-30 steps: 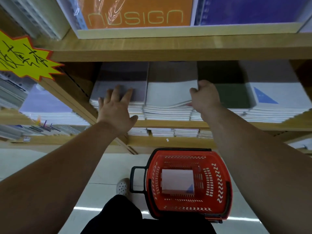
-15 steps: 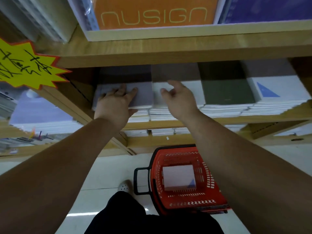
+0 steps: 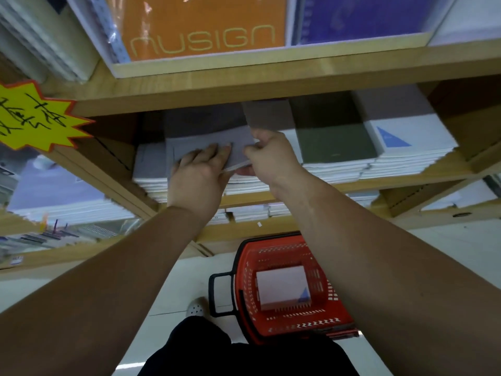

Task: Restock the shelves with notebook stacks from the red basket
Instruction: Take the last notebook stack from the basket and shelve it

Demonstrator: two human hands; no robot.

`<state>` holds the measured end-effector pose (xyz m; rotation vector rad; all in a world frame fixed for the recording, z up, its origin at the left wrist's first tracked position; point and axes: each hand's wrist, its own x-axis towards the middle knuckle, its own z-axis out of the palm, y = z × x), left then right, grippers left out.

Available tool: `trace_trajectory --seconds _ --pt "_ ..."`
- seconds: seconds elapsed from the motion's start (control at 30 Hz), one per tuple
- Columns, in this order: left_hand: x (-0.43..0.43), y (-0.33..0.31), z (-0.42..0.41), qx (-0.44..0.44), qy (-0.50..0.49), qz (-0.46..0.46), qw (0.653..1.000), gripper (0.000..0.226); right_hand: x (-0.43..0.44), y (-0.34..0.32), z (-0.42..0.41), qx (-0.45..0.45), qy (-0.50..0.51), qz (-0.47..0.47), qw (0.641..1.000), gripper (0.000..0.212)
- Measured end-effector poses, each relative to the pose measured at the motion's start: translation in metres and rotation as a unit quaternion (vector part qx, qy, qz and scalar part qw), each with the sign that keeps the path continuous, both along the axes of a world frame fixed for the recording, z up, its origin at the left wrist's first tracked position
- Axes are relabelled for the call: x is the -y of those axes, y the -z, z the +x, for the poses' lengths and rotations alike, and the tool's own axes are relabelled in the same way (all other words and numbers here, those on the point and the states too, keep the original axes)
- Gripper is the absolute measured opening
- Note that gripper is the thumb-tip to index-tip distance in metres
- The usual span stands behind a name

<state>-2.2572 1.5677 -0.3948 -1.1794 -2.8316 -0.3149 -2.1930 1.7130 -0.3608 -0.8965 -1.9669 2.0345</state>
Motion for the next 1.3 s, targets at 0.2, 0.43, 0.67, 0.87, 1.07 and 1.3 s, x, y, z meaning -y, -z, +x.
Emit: trace_trajectory --seconds 0.2,0.43,0.67,0.87,1.07,1.3 --pt "-0.088 -0.011 0.054 0.018 0.030 -0.084 0.996 0.064 -0.085 0.015 0.077 -0.027 0.069 0.050 0.996 0.033" --pt "-0.142 0.015 0.095 0.044 0.050 -0.162 0.985 0.062 -0.181 0.034 0.135 0.028 0.171 0.028 0.984 0.027" --pt "-0.169 0.020 0.073 0.037 0.093 -0.159 0.982 0.060 -0.216 0.043 0.123 0.139 0.137 0.136 0.971 0.043" --pt "-0.174 0.034 0.054 0.010 0.096 -0.159 0.983 0.059 -0.231 0.057 0.127 0.172 0.013 0.474 0.864 0.050" --pt "-0.180 0.039 0.040 -0.009 0.066 -0.176 0.982 0.063 -0.256 0.072 0.113 0.303 -0.197 0.505 0.784 0.074" --pt "-0.193 0.043 0.033 0.037 0.065 -0.159 0.984 0.076 -0.272 0.080 0.104 0.288 -0.218 0.529 0.768 0.075"
